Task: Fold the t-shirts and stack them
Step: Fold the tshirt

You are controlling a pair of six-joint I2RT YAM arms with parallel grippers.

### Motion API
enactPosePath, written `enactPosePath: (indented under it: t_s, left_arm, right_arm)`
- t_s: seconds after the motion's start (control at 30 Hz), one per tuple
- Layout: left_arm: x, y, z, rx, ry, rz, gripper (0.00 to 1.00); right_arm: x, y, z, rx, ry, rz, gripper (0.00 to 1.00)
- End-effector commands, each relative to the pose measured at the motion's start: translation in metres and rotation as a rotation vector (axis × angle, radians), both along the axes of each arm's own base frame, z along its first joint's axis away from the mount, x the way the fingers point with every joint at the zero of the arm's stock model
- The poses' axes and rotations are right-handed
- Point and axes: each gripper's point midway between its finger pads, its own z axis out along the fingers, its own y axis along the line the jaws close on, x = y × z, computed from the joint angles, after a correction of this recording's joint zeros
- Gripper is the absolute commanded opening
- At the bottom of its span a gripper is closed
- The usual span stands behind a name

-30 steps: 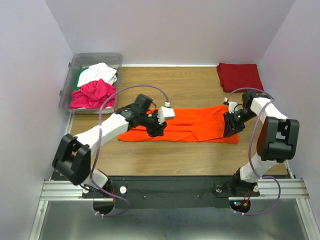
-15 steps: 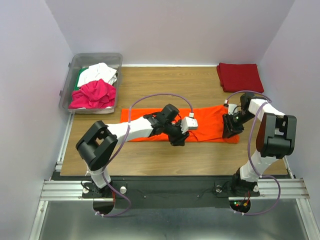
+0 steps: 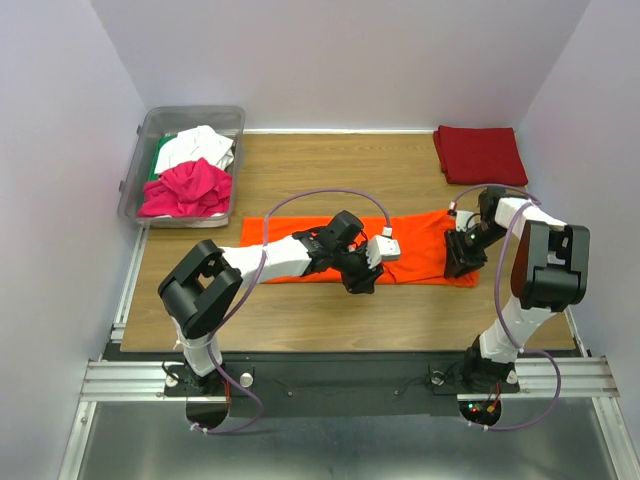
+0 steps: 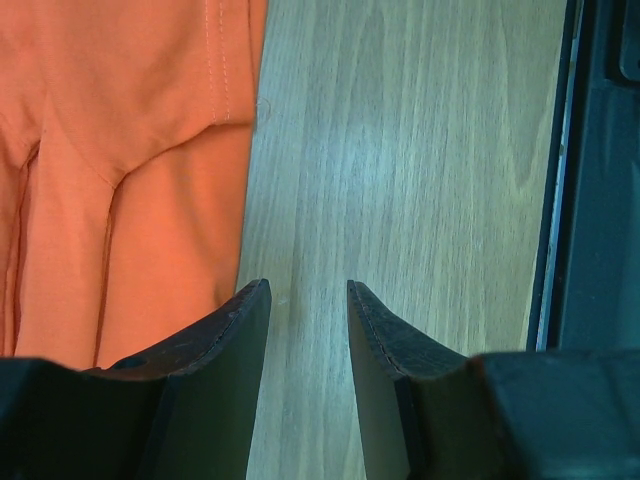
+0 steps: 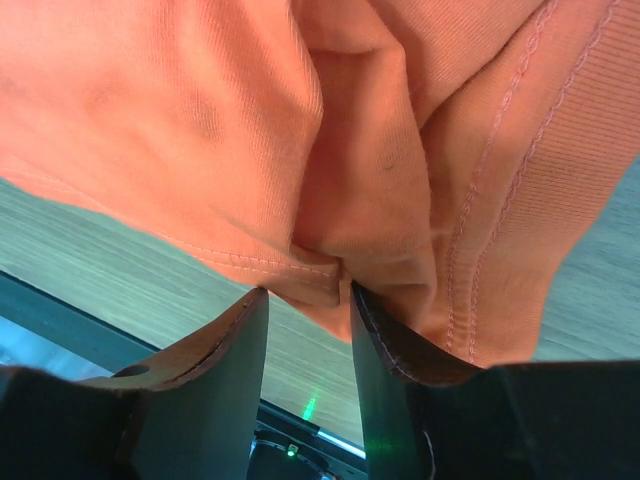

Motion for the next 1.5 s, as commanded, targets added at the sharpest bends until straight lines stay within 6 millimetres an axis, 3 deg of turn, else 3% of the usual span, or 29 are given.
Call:
enactPosePath:
  t_s: [0.0, 0.13, 0.23, 0.4, 0.57, 0.73, 1.0, 1.27, 1.47]
  left_arm:
    - [0.006, -0.010, 0.026, -0.069, -0.039, 0.001, 0.47]
    - [0.006, -0.010, 0.033, -0.078, -0.048, 0.001, 0.47]
    - [0.005, -0.009, 0.034, -0.082, -0.052, -0.008, 0.47]
    - [0.003, -0.006, 0.035, -0.081, -0.053, -0.010, 0.47]
    - [0.003, -0.001, 0.042, -0.088, -0.060, 0.002, 0.46]
    - [0.012, 0.012, 0.053, -0.105, -0.043, 0.041, 0.46]
    - [0.045, 0.053, 0.064, -0.108, -0.047, 0.160, 0.46]
    - [0.058, 0.087, 0.057, -0.081, -0.052, 0.233, 0.46]
    - [0.066, 0.100, 0.056, -0.065, -0.066, 0.268, 0.46]
  right_arm:
    - [0.011, 0.002, 0.004, 0.018, -0.028, -0.014, 0.44]
    - [0.021, 0.012, 0.020, 0.087, -0.077, -0.008, 0.36]
    - [0.026, 0.020, 0.034, 0.138, -0.098, -0.007, 0.17]
    - [0.038, 0.030, 0.059, 0.206, -0.151, 0.001, 0.01]
    - [0.057, 0.035, 0.071, 0.259, -0.191, -0.009, 0.01]
    - [0.090, 0.042, 0.079, 0.332, -0.223, -0.055, 0.01]
    - [0.129, 0.050, 0.062, 0.428, -0.207, -0.154, 0.01]
    - [0.151, 0.052, 0.061, 0.459, -0.258, -0.187, 0.01]
    - [0.160, 0.049, 0.060, 0.449, -0.278, -0.208, 0.00]
